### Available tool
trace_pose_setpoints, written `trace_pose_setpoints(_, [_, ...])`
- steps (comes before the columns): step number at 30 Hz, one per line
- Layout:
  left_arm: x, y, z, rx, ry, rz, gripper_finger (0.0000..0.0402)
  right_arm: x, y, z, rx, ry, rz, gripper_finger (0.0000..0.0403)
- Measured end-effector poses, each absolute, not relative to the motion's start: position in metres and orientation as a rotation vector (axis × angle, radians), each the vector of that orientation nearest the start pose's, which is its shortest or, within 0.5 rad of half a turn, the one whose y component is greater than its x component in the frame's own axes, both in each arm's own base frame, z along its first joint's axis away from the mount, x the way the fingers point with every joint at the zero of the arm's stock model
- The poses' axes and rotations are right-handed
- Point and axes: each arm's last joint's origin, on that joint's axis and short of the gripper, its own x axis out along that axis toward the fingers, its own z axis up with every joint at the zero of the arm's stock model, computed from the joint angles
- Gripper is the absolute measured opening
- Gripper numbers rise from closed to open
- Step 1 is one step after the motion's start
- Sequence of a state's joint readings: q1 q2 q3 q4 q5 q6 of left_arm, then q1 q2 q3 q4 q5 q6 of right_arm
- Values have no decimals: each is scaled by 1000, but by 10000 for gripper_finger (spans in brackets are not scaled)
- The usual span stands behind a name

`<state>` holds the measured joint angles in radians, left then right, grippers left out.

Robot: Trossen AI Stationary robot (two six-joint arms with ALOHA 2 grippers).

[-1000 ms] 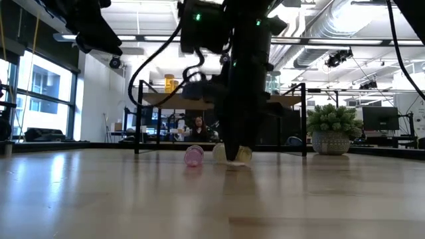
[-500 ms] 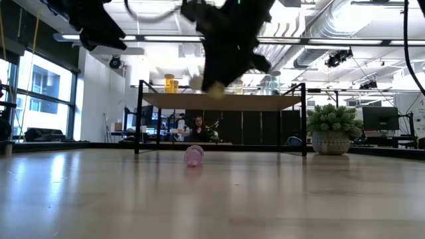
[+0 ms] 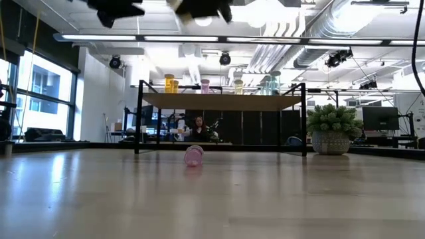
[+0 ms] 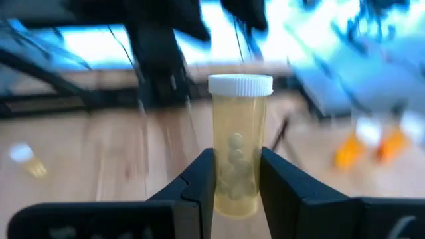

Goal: Pick and place medicine bottles onto shelf by color
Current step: Put the top yellow pill bottle on the shelf aligned with the other yellow pill bottle

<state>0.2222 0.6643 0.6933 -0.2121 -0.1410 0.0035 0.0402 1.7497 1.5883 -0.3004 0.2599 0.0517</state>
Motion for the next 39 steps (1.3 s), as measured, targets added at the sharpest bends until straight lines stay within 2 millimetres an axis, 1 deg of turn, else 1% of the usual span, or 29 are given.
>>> trace_pose_setpoints(2, [146, 37, 321, 25, 130, 360, 193, 403, 2, 354, -56, 366, -172, 83])
trace_pose_setpoints(5, [148, 38, 330, 51, 42, 363, 193, 403, -6, 366, -111, 271, -92, 83])
trace_pose_setpoints(9, [153, 39, 339, 66, -57, 366, 193, 404, -15, 376, -163, 178, -33, 83])
trace_pose_setpoints(14, [165, 41, 337, 67, -61, 362, 193, 405, -23, 384, -189, 89, -31, 83])
trace_pose_setpoints(21, [184, 45, 336, 71, -111, 337, 193, 405, -31, 385, -226, 78, -36, 83])
trace_pose_setpoints(24, [189, 46, 336, 98, -132, 340, 193, 404, -34, 384, -249, 90, -40, 83])
trace_pose_setpoints(32, [198, 48, 340, 130, -211, 351, 193, 404, -37, 384, -265, 92, -47, 83])
trace_pose_setpoints(39, [205, 50, 336, 142, -199, 378, 193, 404, -37, 384, -257, 92, -47, 83])
